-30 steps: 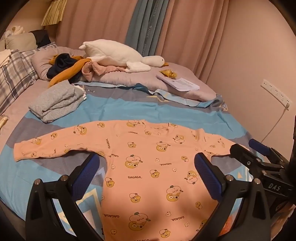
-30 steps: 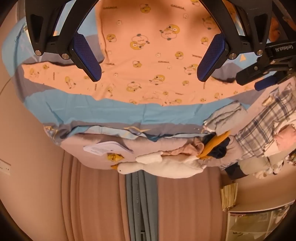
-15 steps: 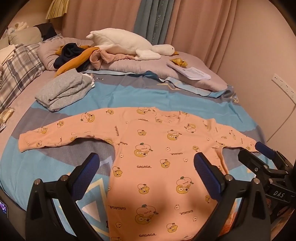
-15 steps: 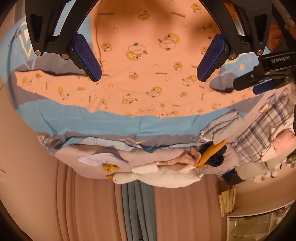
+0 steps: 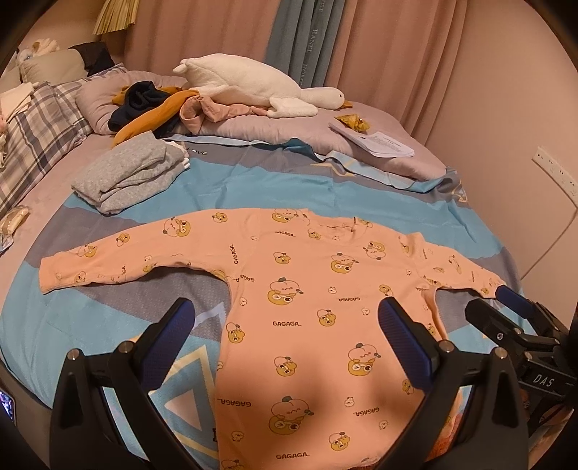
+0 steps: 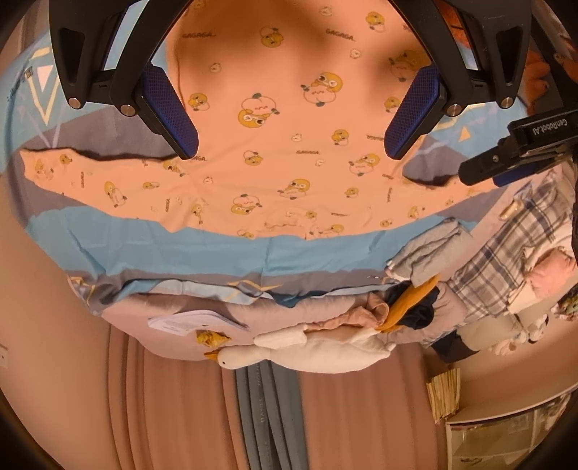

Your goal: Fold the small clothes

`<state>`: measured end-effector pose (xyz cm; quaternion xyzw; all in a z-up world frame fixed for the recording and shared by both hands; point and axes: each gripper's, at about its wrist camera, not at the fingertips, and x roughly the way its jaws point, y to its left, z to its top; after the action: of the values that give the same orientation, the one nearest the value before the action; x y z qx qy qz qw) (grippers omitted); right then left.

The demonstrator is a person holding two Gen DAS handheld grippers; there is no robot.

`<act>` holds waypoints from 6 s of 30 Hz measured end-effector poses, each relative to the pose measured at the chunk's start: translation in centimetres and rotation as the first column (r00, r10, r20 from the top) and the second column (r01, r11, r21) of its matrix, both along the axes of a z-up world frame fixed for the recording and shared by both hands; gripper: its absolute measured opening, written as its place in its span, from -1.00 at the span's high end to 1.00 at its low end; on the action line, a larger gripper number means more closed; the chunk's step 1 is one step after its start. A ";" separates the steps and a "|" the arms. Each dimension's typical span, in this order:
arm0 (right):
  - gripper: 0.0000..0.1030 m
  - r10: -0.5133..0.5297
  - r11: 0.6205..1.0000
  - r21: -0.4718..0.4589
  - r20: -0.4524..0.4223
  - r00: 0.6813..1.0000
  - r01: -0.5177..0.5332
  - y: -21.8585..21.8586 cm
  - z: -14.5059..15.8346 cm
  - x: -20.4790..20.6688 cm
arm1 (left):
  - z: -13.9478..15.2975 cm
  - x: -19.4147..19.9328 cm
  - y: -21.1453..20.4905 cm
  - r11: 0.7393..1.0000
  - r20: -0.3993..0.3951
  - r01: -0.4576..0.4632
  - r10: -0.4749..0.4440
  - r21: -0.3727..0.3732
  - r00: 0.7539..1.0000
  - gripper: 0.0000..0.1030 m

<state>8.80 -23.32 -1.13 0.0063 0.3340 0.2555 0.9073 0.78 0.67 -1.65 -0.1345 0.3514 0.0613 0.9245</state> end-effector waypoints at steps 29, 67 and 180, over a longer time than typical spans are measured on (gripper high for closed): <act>-0.98 -0.050 0.998 0.021 -0.029 0.998 0.051 -0.9 -0.2 0.0 | -0.6 0.6 -0.9 0.999 -0.041 0.046 -0.047 -0.015 0.998 -0.96; -0.98 -0.056 0.998 -0.008 -0.033 0.998 0.056 -0.1 0.5 -1.4 | -0.7 -1.0 -0.1 0.994 -0.004 0.073 -0.073 -0.085 0.997 -0.95; 0.88 -0.548 0.814 0.178 -0.084 0.832 0.554 -22.1 2.3 16.8 | -6.7 6.4 0.8 0.992 -0.194 0.033 -0.056 -0.119 0.979 -0.54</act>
<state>25.56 -45.37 1.15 0.1950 0.3044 0.0135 0.9323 7.14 1.43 -8.40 -0.1727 0.4472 0.0333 0.8770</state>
